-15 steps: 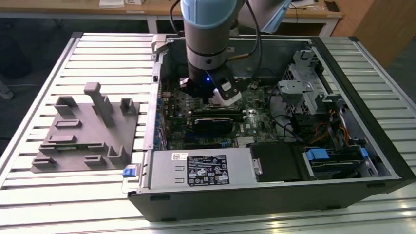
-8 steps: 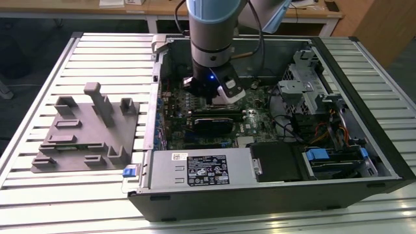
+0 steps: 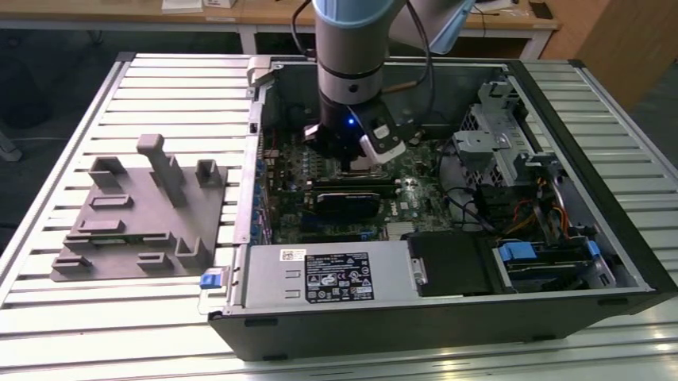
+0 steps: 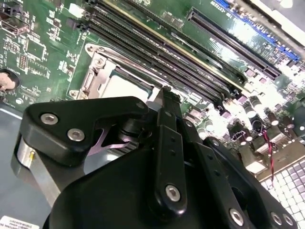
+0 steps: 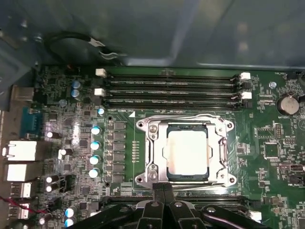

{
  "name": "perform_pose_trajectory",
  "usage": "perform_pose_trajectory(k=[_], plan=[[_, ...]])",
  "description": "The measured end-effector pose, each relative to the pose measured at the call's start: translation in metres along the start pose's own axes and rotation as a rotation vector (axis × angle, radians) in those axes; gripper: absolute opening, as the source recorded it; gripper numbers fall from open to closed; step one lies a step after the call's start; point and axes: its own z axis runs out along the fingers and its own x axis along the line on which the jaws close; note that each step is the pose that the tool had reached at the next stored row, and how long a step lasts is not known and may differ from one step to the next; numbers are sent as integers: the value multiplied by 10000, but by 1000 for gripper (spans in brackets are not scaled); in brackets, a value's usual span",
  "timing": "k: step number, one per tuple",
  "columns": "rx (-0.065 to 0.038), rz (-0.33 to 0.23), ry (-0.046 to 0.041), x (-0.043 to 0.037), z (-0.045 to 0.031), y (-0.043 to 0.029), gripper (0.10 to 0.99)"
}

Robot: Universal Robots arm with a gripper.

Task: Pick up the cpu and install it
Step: 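Install the second cpu locking lever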

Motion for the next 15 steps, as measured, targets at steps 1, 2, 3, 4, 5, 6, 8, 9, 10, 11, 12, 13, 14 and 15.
perform_pose_trajectory(k=[1, 2, 3, 4, 5, 6, 8, 9, 10, 11, 12, 13, 14, 15], plan=[[47, 7, -1, -7, 2, 13, 106], [90, 12, -3, -13, 4, 26, 106], [134, 19, -4, -19, 7, 42, 106], [171, 24, -6, -25, 10, 57, 106], [209, 31, -7, -31, 13, 72, 106], [246, 40, -9, -39, 16, 85, 106], [301, 71, -13, -59, 20, 105, 106], [322, 89, -16, -70, 22, 115, 106], [346, 108, -19, -82, 25, 126, 106], [367, 125, -22, -94, 28, 136, 106], [386, 143, -25, -106, 30, 146, 106], [402, 161, -27, -118, 33, 157, 106], [417, 179, -30, -130, 36, 167, 106], [430, 198, -33, -144, 39, 177, 106]])
